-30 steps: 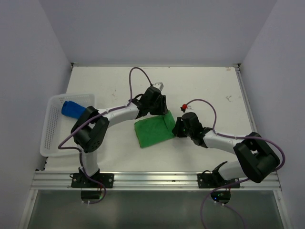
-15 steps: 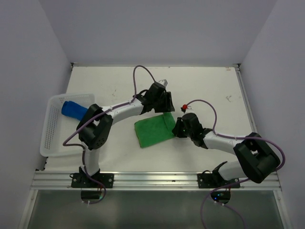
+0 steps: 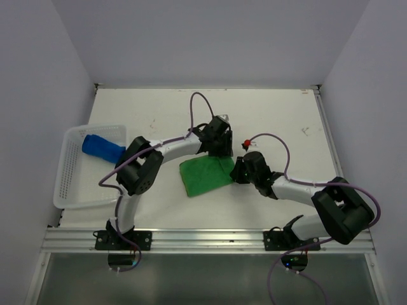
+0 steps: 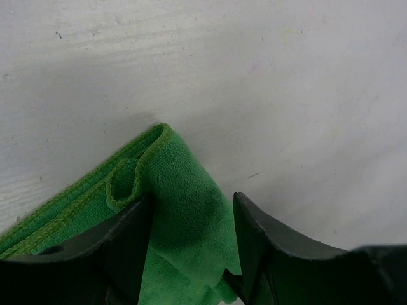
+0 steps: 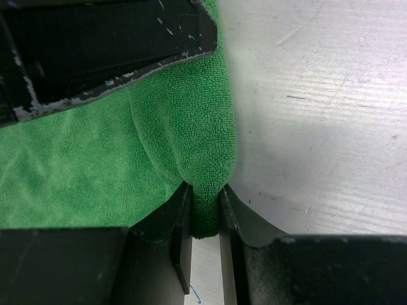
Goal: Roll the towels
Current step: Roll the towel
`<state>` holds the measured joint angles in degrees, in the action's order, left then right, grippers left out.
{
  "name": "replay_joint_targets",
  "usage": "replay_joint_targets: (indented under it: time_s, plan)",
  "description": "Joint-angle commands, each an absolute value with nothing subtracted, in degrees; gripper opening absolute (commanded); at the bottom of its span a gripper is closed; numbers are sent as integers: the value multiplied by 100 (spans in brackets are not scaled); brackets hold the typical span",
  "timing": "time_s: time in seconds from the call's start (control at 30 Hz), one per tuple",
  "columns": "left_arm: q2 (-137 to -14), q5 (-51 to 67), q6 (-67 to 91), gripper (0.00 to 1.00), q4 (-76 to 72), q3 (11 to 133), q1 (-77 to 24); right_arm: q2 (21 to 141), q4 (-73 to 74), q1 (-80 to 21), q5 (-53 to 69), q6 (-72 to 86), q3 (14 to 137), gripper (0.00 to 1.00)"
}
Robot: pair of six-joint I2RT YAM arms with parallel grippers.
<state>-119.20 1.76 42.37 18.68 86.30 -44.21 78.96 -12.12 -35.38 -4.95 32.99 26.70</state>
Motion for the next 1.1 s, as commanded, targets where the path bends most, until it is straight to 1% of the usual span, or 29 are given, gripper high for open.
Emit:
replay_joint_targets:
  time_s: [0.0, 0.2, 0.4, 0.6, 0.73, 0.77, 0.87, 1.03, 1.07]
  plan:
    - [-12067, -289, 4061, 57, 2153, 8868, -4465, 7928, -984, -3577, -896, 3155, 2478, 0]
    - [-12462, -991, 3815, 57, 2934, 9622, -4605, 7919, -923, -3998, -1405, 3059, 2522, 0]
    - [-12647, -1432, 3709, 56, 3313, 9773, -4772, 7814, -993, -4517, -2082, 3173, 2409, 0]
    - [-12919, -1757, 3604, 49, 3699, 10037, -4939, 7691, -1063, -4614, -2276, 3296, 2268, 0]
    - [-13052, -1784, 3586, 40, 3771, 10099, -5036, 7585, -1063, -4658, -2294, 3357, 2189, 0]
    - [-13060, -1784, 3586, 34, 3779, 10099, -5062, 7576, -1063, -4658, -2285, 3366, 2171, 0]
    - [-13043, -1767, 3638, 22, 3753, 10090, -5071, 7515, -1063, -4719, -2329, 3375, 2118, 0]
    - [-12806, -1767, 3814, 14, 3429, 9836, -5063, 7366, -923, -4860, -2592, 3366, 2048, 0]
    - [-12666, -1758, 3910, 10, 3228, 9748, -5045, 7304, -862, -4895, -2636, 3349, 2039, 0]
